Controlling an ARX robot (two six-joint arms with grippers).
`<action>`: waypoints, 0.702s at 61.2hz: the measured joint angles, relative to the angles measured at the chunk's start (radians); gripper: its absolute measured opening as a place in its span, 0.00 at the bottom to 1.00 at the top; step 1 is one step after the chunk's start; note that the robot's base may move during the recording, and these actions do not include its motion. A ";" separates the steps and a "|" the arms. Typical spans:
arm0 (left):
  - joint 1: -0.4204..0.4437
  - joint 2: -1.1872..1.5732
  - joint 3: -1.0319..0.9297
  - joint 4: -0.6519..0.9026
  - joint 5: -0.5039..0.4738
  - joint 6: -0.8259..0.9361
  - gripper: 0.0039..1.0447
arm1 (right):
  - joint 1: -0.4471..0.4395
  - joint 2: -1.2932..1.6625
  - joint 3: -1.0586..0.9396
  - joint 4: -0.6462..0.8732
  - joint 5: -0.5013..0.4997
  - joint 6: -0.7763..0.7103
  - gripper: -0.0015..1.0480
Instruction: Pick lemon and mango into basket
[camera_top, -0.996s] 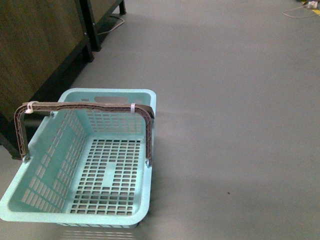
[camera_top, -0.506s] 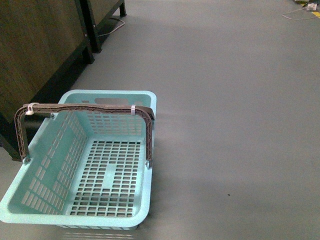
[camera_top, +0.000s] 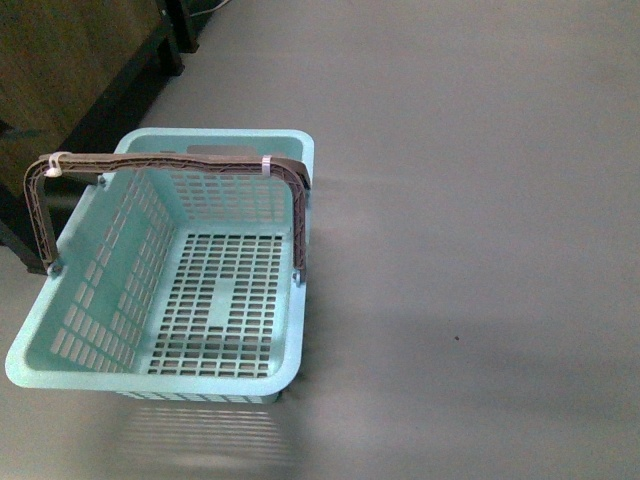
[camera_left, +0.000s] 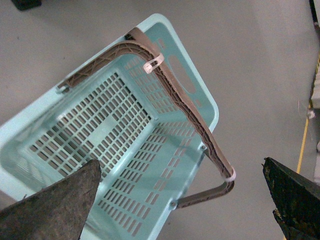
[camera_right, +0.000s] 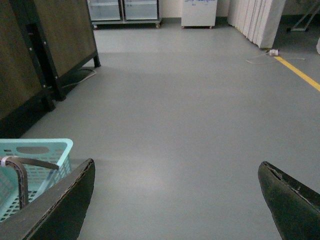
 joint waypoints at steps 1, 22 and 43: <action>-0.009 0.029 0.016 0.003 -0.003 -0.023 0.94 | 0.000 0.000 0.000 0.000 0.000 0.000 0.92; -0.088 0.372 0.323 -0.048 -0.054 -0.217 0.94 | 0.000 0.000 0.000 0.000 0.000 0.000 0.92; -0.101 0.569 0.627 -0.160 -0.063 -0.253 0.94 | 0.000 0.000 0.000 0.000 0.000 0.000 0.92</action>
